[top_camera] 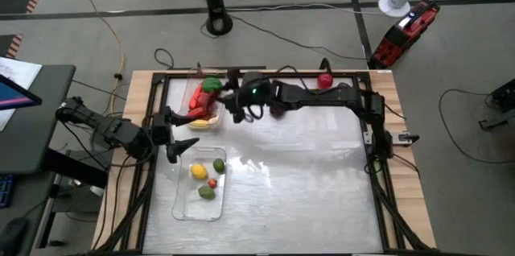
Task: Sort produce into baskets
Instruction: Put the red chili pepper into the top transparent bin
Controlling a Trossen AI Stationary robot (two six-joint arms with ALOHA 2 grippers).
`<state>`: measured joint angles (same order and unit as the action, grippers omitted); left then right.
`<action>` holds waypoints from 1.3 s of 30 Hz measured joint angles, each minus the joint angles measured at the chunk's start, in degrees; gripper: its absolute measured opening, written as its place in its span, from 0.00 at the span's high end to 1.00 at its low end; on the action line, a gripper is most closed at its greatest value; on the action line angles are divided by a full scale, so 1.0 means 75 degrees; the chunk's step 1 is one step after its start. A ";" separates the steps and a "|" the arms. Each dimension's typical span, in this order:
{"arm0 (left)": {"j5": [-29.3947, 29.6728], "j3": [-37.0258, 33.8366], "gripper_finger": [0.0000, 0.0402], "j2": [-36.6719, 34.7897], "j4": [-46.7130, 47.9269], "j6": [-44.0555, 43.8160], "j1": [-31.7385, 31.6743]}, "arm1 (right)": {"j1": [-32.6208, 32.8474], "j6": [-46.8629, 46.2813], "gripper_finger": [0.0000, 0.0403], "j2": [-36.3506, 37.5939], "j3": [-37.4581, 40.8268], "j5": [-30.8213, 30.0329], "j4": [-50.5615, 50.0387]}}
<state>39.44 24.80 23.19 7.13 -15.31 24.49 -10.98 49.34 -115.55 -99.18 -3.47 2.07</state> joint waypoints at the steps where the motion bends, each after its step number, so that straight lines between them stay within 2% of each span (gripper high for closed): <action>1: -0.0141 0.0001 0.10 0.0002 -0.0112 0.0109 0.0000 | -0.0065 -0.0219 0.57 0.0000 0.0000 0.0297 0.0290; 7: -0.0259 0.0087 0.10 0.0005 -0.0162 0.0273 0.0000 | -0.0137 -0.1049 0.50 0.0000 0.0000 0.0940 0.1240; 16: -0.0260 0.0087 0.10 0.0005 -0.0183 0.0276 0.0000 | -0.0314 -0.1975 0.33 0.0000 0.0000 0.1856 0.1337; 19: -0.0265 0.0087 0.10 0.0007 -0.0183 0.0276 0.0000 | -0.0301 -0.2135 0.29 0.0000 -0.0003 0.1908 0.1283; 22: -0.0335 0.0087 0.10 0.0005 -0.0121 0.0261 0.0000 | -0.0292 -0.2185 0.27 0.0070 -0.0009 0.1371 0.0570; 25: -0.0447 0.0087 0.10 0.0005 0.0287 -0.0004 0.0000 | -0.0301 -0.2234 0.27 0.0417 -0.0003 0.0588 -0.1217; 31: -0.1248 0.0090 0.10 0.0205 0.1564 -0.0810 0.0000 | -0.0248 -0.3273 0.28 0.1007 0.0086 0.0610 -0.4992; 35: -0.1303 0.0140 0.12 0.0756 0.2019 -0.0926 0.0000 | 0.0049 -0.3780 0.29 0.1466 0.1051 0.0358 -0.5409; 39: -0.1208 0.0899 0.14 0.1422 0.2789 -0.1058 0.0000 | 0.0532 -0.4026 0.29 0.2275 0.2423 -0.0390 -0.4418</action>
<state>30.38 31.54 33.86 28.05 -23.24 24.49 -6.99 19.14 -98.48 -81.00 -6.39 -31.07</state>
